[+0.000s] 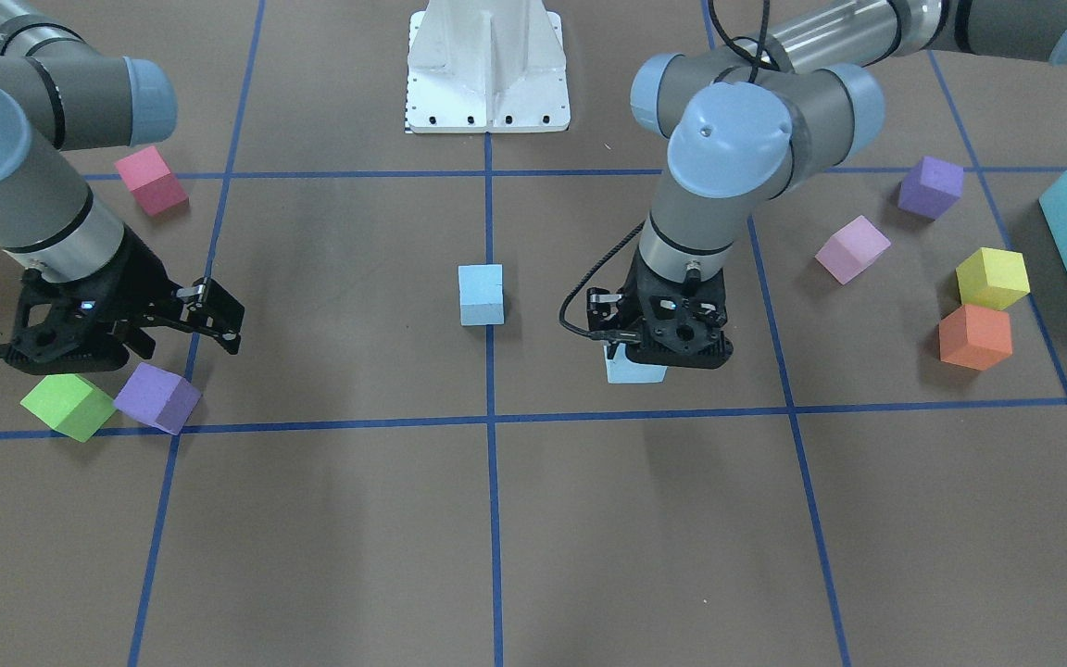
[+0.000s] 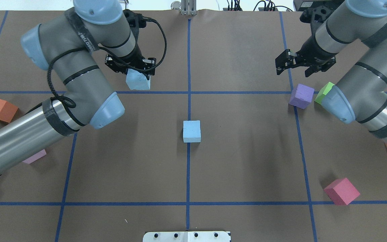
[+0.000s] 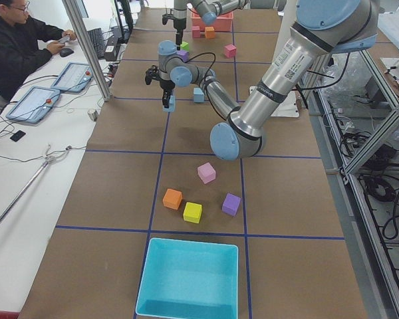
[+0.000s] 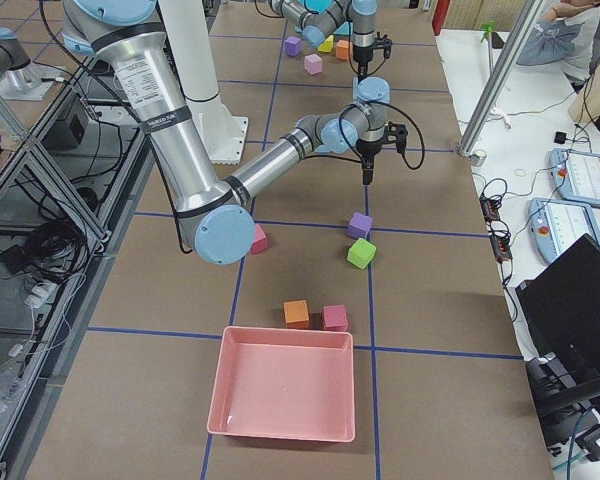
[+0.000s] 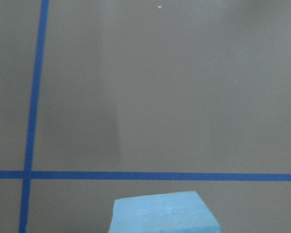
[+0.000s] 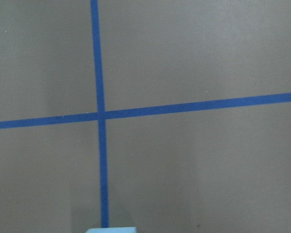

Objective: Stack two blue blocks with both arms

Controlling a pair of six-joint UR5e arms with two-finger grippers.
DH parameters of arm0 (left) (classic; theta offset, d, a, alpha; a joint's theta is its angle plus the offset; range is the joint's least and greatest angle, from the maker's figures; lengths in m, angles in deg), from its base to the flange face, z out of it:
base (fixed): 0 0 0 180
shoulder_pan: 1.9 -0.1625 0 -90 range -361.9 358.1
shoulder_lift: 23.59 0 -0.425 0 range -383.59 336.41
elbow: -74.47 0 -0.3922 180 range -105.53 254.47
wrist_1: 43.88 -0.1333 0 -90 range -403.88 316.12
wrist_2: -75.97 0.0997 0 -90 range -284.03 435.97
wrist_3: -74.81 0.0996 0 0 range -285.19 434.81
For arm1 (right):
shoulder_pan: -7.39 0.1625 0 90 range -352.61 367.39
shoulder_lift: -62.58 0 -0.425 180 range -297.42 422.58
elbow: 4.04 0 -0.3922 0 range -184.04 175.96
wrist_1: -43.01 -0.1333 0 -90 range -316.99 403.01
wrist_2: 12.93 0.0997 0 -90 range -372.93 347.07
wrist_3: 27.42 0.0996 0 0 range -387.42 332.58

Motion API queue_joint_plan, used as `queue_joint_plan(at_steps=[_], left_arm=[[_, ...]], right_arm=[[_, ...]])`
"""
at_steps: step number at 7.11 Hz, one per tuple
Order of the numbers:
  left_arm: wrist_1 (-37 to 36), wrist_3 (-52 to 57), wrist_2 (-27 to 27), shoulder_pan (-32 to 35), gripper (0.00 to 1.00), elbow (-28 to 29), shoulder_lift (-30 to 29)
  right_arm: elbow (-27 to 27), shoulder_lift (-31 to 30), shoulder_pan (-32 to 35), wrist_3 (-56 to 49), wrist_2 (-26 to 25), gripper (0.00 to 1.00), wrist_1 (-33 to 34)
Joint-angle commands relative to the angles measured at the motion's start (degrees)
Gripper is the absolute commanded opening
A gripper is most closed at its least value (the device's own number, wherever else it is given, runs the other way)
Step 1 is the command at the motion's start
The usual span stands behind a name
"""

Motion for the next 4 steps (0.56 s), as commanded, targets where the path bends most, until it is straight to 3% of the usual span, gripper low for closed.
queue_joint_plan(at_steps=[1,4], left_arm=[[-4.8,-4.1,1.7,-3.3,0.52,0.2,-3.9],[-4.7,-6.5,1.5,-6.9,0.53,2.3,-5.8]], right_arm=[[-1.8,-4.3,2.3,-5.1,0.6,1.0,-0.1],[-2.1,-6.4,3.8,-9.5,0.8,1.0,-0.2]])
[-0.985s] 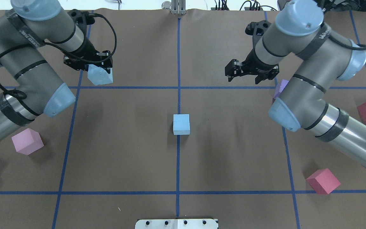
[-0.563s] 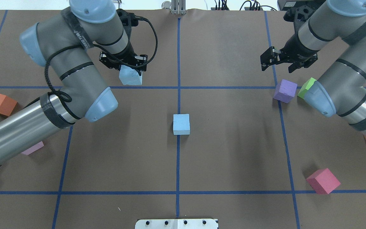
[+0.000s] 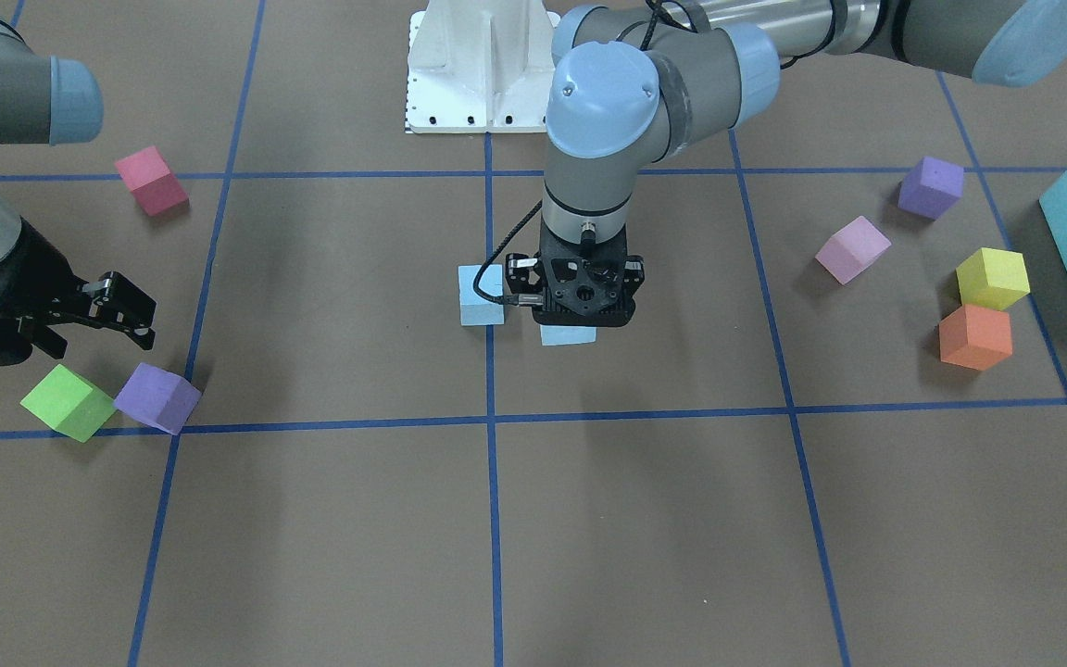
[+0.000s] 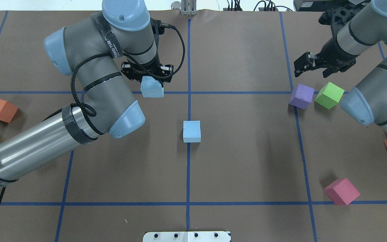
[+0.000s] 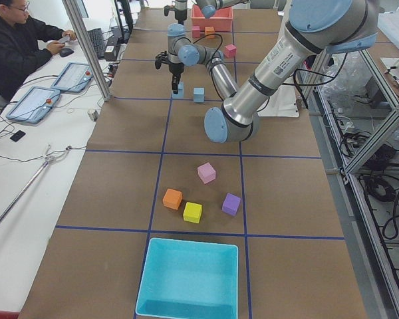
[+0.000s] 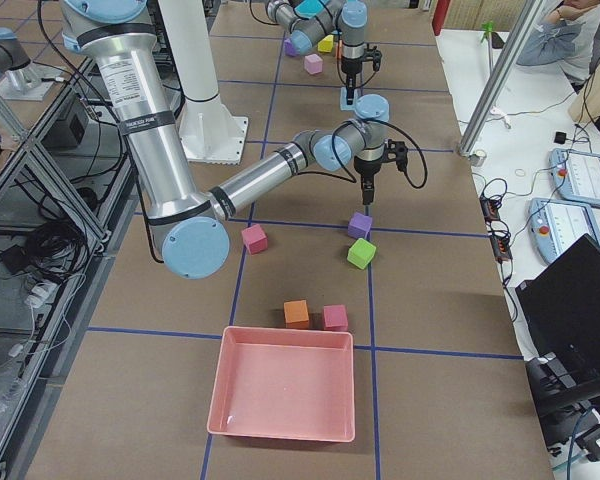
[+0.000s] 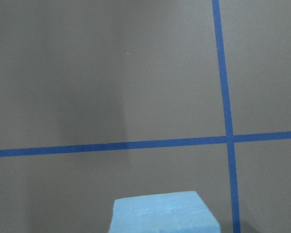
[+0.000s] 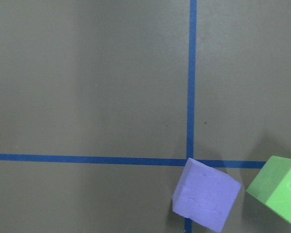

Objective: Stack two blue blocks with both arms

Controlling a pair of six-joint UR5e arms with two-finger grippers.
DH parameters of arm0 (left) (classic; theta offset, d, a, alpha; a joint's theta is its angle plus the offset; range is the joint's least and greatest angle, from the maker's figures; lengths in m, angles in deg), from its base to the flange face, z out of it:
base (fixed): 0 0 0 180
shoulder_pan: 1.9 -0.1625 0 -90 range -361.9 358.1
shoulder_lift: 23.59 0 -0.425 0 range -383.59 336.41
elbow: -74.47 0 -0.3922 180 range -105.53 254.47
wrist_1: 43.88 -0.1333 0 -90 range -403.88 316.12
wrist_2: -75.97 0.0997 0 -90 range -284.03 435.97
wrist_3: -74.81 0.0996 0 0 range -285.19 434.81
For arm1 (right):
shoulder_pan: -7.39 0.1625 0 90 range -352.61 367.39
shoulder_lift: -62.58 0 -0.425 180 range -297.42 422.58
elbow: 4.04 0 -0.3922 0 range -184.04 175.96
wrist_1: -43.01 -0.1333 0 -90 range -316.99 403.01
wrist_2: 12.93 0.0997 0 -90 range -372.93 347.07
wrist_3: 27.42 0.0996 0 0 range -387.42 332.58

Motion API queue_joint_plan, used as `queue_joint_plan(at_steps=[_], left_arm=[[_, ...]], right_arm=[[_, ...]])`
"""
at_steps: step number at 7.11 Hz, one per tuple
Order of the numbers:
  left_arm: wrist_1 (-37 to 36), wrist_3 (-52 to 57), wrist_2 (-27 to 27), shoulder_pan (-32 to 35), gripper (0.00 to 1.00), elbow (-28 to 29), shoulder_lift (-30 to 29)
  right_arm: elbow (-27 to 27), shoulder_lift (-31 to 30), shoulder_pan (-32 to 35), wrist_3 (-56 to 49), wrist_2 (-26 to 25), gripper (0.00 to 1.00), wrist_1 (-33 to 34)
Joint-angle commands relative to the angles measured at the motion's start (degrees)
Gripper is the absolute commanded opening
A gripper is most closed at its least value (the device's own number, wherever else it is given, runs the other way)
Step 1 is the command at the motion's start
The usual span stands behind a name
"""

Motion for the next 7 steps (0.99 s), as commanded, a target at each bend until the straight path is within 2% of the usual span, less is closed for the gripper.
queue_joint_plan(at_steps=[1,3,7], left_arm=[[0.1,-1.1,-0.1,-3.6,0.53,1.9,-2.1],[0.4,-1.8,-0.1,-4.7,0.53,5.3,-5.0],[4.4,-1.3,0.8,-5.9,0.53,8.2,-5.4]], right_arm=[[0.0,-0.6,0.6,-1.2,0.0,1.0,-0.1],[0.0,-1.0,0.8,-1.2,0.0,1.0,-0.2],[0.1,-1.0,0.8,-1.2,0.4,1.0,-0.3]])
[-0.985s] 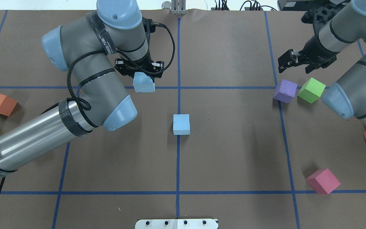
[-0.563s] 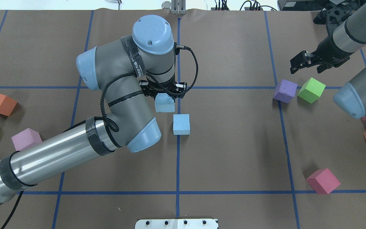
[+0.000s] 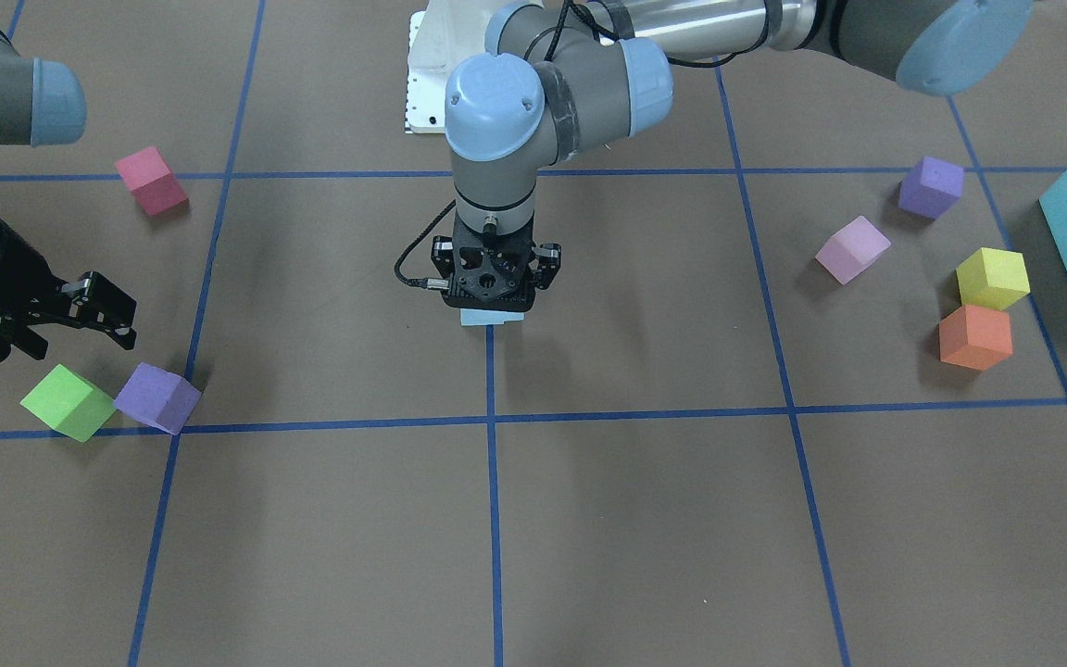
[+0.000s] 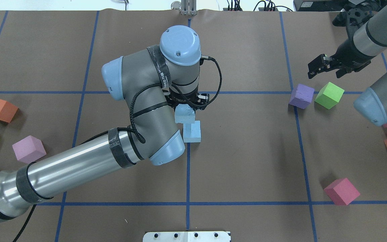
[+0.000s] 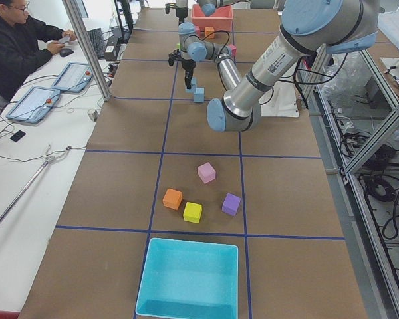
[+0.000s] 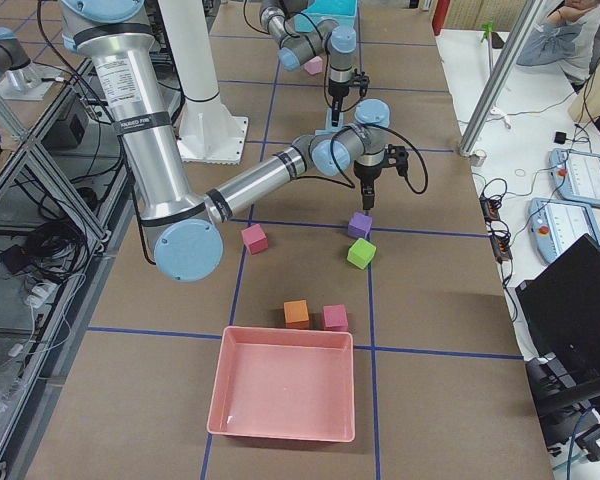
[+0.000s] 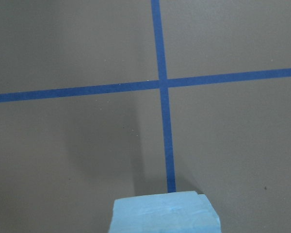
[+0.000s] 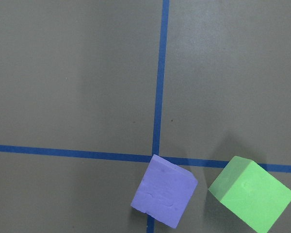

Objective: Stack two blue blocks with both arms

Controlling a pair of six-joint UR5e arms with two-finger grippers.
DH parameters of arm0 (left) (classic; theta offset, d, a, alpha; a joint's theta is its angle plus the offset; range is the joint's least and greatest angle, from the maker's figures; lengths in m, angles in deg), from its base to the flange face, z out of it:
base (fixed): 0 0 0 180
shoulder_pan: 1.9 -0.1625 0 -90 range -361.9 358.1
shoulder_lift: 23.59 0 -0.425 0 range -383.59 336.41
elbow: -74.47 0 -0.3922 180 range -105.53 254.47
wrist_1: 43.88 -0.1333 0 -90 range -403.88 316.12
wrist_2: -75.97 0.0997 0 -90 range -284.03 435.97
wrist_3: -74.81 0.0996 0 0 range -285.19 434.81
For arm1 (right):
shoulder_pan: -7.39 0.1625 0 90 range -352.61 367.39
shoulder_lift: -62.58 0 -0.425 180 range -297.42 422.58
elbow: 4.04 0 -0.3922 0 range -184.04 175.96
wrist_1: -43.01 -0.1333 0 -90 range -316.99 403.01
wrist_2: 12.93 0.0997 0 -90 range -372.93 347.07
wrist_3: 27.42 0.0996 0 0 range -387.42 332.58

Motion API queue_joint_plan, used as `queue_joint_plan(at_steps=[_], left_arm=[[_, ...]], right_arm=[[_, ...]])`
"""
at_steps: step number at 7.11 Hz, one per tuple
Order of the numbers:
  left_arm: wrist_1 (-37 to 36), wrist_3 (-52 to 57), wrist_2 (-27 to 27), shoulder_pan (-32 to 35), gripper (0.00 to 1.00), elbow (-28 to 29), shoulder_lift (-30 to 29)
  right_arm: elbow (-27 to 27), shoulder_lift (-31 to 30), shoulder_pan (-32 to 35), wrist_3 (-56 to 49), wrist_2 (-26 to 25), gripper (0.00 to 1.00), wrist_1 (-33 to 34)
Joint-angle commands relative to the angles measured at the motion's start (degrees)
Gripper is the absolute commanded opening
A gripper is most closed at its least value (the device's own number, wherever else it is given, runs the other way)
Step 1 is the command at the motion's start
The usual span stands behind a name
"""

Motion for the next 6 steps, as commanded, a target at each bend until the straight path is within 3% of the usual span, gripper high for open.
queue_joint_plan(at_steps=[1,6], left_arm=[[1.8,-0.6,-0.1,-0.7,0.53,0.9,0.1],[1.5,-3.0,-0.5,-2.1,0.54,0.2,0.5]], right_arm=[[0.0,0.0,0.0,0.0,0.1,1.0,0.0],[0.1,0.0,-0.1,0.0,0.0,1.0,0.0]])
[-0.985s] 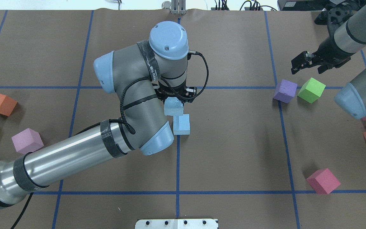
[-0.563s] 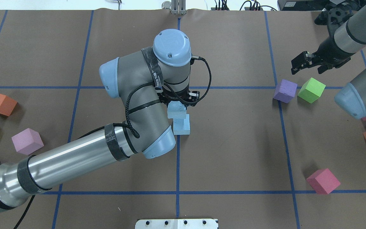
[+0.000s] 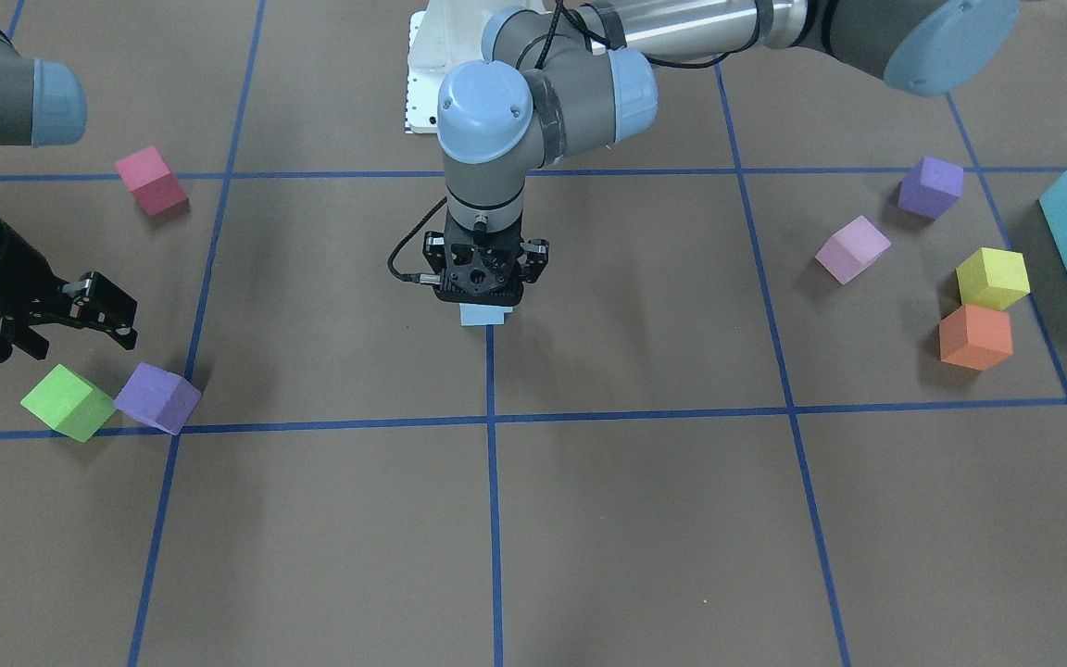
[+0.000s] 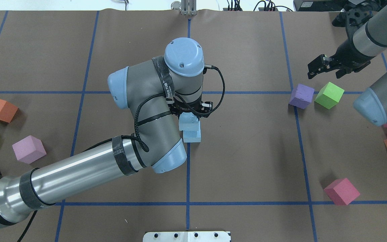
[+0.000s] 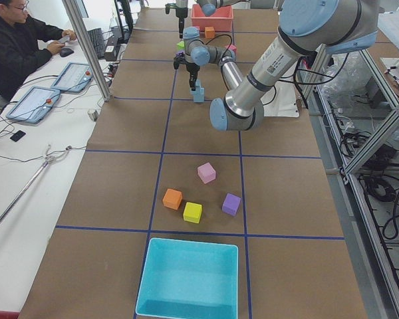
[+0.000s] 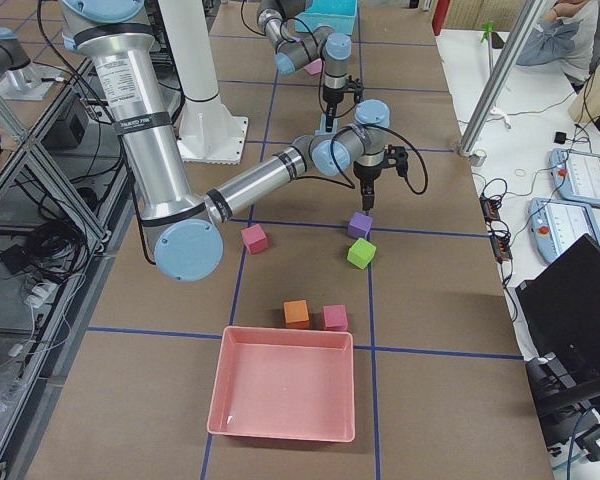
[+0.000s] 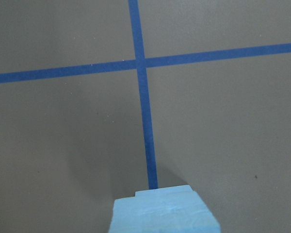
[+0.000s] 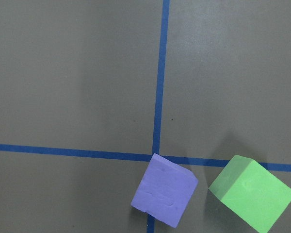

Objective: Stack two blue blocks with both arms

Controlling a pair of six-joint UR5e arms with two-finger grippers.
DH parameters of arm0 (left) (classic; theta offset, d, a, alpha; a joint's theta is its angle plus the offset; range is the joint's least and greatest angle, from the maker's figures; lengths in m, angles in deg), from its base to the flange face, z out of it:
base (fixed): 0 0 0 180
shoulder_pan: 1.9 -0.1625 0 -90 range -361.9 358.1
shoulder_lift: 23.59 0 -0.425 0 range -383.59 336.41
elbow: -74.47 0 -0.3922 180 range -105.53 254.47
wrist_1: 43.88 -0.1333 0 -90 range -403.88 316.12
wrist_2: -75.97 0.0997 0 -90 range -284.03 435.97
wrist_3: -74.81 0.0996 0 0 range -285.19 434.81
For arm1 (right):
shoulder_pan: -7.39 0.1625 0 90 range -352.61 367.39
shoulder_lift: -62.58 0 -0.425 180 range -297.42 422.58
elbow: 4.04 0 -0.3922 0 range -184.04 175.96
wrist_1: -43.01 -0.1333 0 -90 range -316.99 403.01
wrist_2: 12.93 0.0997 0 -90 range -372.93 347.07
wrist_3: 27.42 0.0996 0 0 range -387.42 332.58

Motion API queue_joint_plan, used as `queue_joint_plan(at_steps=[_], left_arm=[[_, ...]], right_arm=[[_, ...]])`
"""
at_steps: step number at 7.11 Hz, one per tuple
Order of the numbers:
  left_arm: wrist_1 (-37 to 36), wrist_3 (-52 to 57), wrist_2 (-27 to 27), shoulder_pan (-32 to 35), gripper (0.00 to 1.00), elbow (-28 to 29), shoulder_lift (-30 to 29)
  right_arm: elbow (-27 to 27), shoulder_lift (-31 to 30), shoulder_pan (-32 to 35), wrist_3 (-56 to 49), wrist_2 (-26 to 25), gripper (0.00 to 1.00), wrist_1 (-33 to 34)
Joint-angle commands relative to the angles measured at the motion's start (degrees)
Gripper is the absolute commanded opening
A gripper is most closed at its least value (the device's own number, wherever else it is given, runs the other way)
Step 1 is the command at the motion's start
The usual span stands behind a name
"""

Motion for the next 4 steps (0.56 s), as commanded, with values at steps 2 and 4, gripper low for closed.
queue_joint_plan(at_steps=[2,4], left_arm=[[-0.1,-1.1,-0.1,-0.5,0.56,-0.6,0.1],[-0.1,-1.2,0.2,-1.1,0.73,-0.6,0.2]], right_arm=[[-0.1,0.0,0.0,0.0,0.0,1.0,0.0],[0.0,0.0,0.0,0.0,0.0,1.0,-0.1]])
